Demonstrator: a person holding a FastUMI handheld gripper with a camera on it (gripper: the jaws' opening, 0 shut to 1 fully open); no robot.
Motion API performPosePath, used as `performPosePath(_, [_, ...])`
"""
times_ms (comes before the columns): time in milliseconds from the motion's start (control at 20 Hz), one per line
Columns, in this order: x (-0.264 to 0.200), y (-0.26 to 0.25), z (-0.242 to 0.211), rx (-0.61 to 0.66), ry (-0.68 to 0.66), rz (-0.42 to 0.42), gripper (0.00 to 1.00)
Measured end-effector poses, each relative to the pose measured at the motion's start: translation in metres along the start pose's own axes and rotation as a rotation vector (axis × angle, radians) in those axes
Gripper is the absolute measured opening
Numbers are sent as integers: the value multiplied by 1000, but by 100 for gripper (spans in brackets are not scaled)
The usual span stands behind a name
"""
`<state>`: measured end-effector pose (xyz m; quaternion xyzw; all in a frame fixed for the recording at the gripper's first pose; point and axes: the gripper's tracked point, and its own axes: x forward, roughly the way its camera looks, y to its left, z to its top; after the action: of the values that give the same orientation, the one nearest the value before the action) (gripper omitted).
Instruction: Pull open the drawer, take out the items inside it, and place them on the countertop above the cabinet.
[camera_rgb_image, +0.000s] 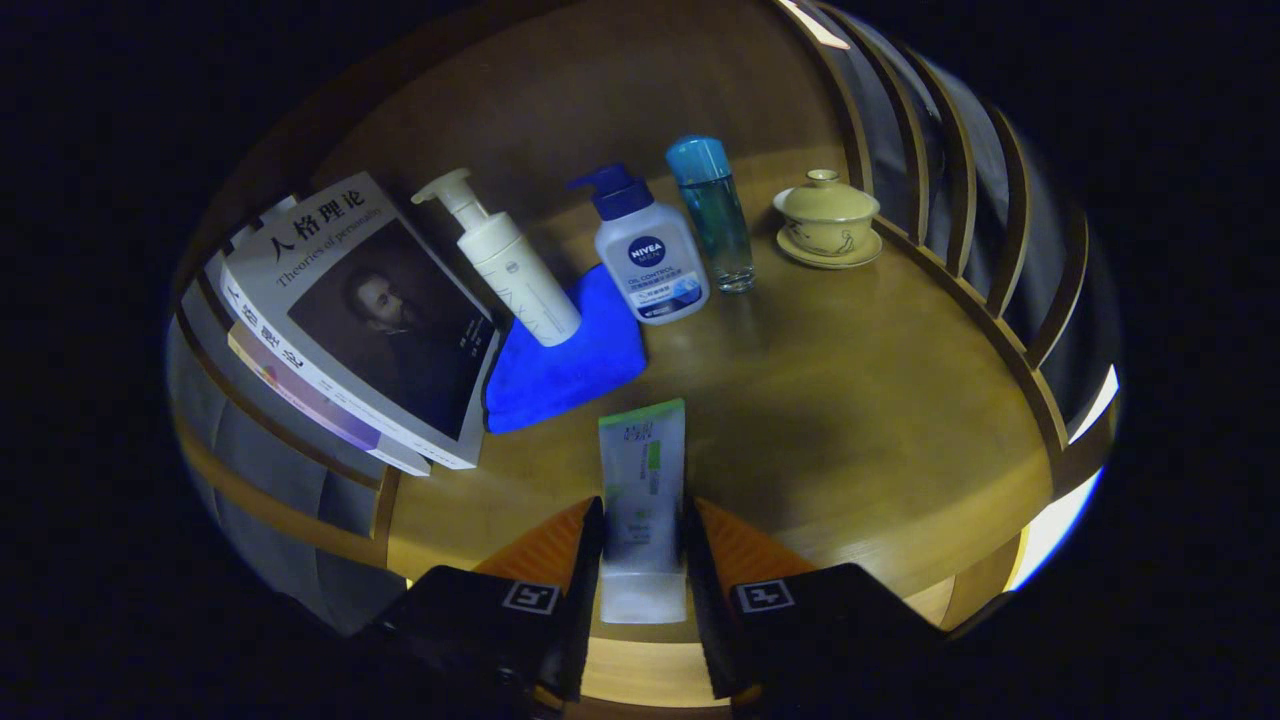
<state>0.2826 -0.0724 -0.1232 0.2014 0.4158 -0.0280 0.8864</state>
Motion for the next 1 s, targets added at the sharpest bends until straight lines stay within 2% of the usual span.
performPosePath(100, [-8,6,1,22,-49,7,54])
performPosePath(200, [-21,22,5,11,-112,45,72])
performPosePath(350, [-49,40,8,-95,-232,64,98])
performPosePath(650, [-129,68,6,-290,-555,89,98])
performPosePath(850, [-175,65,-20,-326,-734,86,98])
performPosePath(1000, [-193,52,-48,-331,-828,76,98])
